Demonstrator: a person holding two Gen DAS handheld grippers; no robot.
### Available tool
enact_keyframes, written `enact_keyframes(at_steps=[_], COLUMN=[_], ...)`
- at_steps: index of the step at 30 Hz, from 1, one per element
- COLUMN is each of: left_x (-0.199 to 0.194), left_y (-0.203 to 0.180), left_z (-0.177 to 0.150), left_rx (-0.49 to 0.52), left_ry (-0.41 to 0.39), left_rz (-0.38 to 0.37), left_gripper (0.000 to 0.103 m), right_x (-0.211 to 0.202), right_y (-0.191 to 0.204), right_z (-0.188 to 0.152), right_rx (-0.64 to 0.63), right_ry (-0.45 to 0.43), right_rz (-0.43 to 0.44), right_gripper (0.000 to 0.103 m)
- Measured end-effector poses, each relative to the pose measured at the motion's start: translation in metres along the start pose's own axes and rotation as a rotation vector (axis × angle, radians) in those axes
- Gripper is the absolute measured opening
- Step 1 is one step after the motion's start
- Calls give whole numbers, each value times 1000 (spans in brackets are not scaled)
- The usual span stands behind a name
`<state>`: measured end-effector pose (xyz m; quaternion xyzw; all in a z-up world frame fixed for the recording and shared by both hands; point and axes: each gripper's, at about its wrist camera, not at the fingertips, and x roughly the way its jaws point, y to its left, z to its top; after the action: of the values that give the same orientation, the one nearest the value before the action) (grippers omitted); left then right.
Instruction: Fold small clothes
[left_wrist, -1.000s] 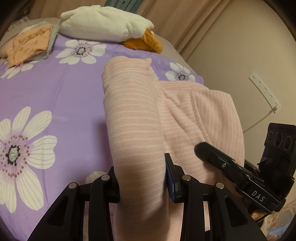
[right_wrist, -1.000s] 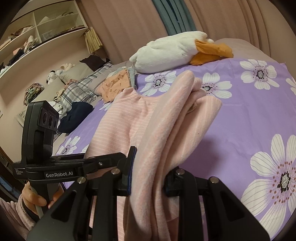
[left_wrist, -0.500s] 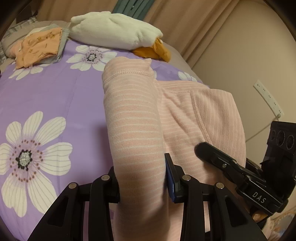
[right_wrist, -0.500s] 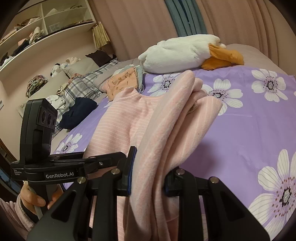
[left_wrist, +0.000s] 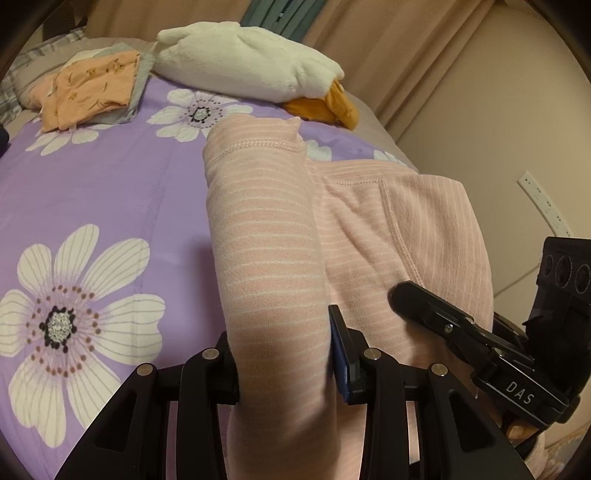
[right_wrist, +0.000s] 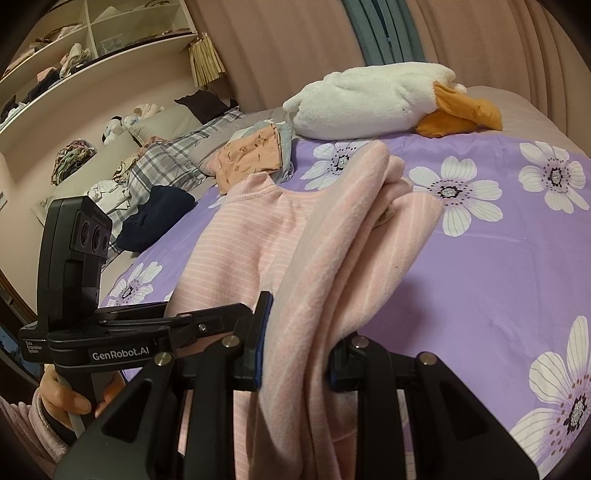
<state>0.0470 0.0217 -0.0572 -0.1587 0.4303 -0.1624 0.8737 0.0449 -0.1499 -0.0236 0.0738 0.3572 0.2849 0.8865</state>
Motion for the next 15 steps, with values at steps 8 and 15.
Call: enact_keyframes(at_steps=[8, 15], left_x=[11, 21], left_y=[12, 21], left_z=[9, 18], left_rx=[-16, -28], left_ry=[9, 15], left_rz=[12, 21], left_gripper=[35, 35], right_x=[17, 30], right_y=[0, 1], right_z=[3, 5], right_rx=[-6, -1], right_ry=[16, 23], right_rz=[-1, -5], right_gripper=[25, 25])
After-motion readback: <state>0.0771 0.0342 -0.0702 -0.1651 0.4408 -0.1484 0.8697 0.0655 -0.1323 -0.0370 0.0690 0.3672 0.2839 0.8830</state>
